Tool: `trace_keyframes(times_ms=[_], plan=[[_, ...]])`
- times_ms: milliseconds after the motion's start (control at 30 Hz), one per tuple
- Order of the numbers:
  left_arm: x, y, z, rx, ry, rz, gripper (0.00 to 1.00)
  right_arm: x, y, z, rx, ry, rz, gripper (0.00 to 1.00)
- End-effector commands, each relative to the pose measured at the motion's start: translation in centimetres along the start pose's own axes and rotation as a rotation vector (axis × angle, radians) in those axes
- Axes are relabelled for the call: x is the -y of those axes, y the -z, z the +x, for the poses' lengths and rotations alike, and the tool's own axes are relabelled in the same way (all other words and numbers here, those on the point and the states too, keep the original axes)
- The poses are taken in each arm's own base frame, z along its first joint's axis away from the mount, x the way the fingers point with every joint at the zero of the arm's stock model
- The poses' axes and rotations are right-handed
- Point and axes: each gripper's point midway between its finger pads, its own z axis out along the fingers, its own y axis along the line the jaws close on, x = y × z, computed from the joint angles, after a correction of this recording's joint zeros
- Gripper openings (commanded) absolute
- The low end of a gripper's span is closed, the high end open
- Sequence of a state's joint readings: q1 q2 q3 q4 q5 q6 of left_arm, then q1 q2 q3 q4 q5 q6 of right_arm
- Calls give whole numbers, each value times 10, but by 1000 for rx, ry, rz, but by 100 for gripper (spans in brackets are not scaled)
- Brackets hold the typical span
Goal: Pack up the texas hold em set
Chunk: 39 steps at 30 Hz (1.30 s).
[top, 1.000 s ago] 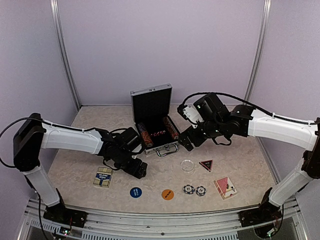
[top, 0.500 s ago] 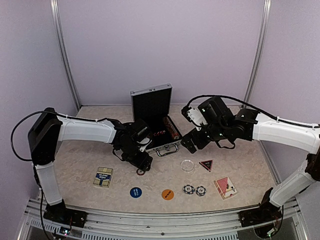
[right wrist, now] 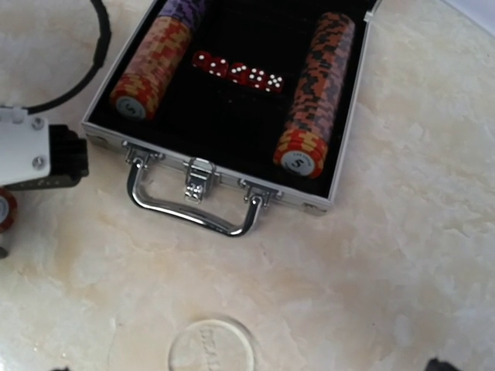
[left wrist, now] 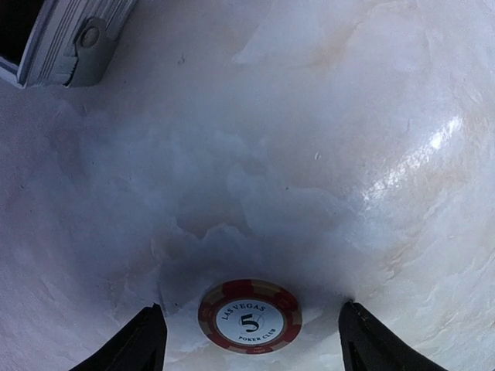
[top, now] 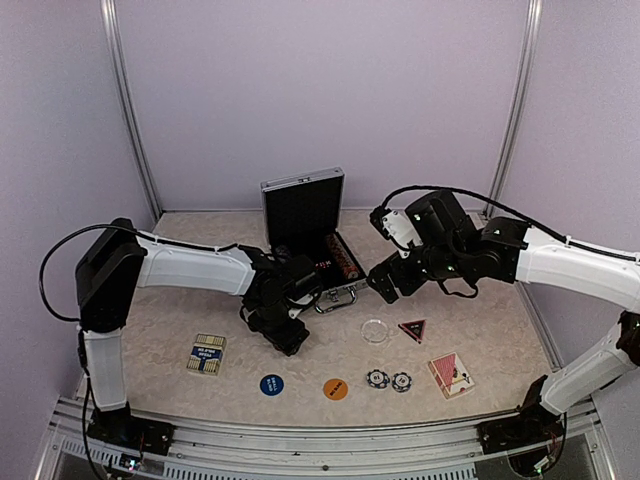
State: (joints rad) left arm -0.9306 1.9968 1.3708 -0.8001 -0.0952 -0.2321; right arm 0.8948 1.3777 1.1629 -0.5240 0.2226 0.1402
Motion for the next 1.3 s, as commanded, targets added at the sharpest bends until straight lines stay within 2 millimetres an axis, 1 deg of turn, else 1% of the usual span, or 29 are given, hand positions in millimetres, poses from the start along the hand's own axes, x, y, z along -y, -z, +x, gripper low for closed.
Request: trace_keyframes(times_ms=[0,133,233,400,533,667,767,833,967,1033,1133,1200,1267], plan=[[2,-7,10,-47,-14,-27,73,0,9,-8,46,-13,-1,100],[8,-13,15,-68,-29,2,72,1,11,-9,49,-13,3,100],[14,-17,14,-70,-30,56,71,1,13,-11,55,-17,1,100],[19,-20,12,-74,-19,133,66,3,20,-16,76,-26,-1,100],[16,-23,15,-85,-15,130,63,5,27,-21,97,-31,5,100],[12,-24,16,-86,-9,117,60,5,27,-24,102,-32,3,100],[10,-24,17,-86,-3,107,54,4,26,-26,103,-31,-1,100],[9,-24,16,-82,0,99,45,4,26,-28,107,-32,-3,100],[7,-25,17,-84,3,89,33,2,24,-29,107,-30,-8,100],[6,-24,17,-82,1,84,29,0,23,-29,106,-27,-15,100],[8,-19,12,-62,0,85,28,-5,20,-28,96,-25,-45,100],[5,-11,4,-20,-5,60,26,-13,16,-25,88,-31,-83,100],[9,1,-7,35,-17,58,26,-22,11,-21,75,-37,-129,100]])
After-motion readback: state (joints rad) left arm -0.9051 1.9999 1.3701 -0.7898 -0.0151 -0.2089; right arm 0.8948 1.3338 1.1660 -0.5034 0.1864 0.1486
